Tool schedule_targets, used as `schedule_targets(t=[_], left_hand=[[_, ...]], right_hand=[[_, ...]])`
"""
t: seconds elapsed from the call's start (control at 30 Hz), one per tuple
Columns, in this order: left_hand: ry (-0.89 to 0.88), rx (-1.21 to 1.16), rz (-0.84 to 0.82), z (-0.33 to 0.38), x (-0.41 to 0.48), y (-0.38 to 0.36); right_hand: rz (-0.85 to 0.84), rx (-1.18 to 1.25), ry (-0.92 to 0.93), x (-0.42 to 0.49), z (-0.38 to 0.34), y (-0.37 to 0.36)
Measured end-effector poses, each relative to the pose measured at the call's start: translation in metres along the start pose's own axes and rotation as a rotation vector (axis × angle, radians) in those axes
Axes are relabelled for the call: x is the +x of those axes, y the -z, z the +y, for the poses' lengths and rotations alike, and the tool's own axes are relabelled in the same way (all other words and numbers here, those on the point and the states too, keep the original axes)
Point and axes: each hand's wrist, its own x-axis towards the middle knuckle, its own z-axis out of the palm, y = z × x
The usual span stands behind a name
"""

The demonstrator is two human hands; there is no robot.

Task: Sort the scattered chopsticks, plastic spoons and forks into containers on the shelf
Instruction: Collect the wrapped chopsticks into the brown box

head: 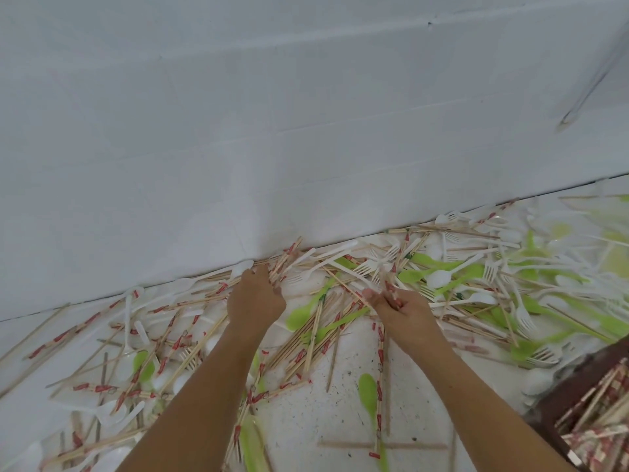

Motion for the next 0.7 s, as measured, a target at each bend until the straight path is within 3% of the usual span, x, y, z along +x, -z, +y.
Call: schedule_targets(t=[0.07,0.13,0.27,0.47,0.6,0.7], left_hand=[[0.013,0.051,-0.04,-0.006,0.002,-0.008],[0.001,0.021,-0.04,-0.01,0.002,-0.015],[-0.024,-0.011,0.037,-0.011,0.002,-0.018],[-0.014,-0.058,0.135,-0.011,-0.002,0.002],[-0.15,-0.121,0.237,-0.01,-0.009,0.019],[-0.194,-0.276,0.104,0.001,-0.03,0.026]], right_hand=[[-0.032,-0.24,0.183,0.009,0.005,-0.004],[-0.179,-0.633,0.362,0.016,0.012,-0.01],[-0.438,-1.11,0.367,0.018,0.012,-0.026],[-0.462,-1.241,0.403,0.027,0.018,-0.031],[-0.454,-1.295,0.477,0.031,0.021,-0.032],[-0.46,-1.342,0.503,0.036,0.015,-0.033]])
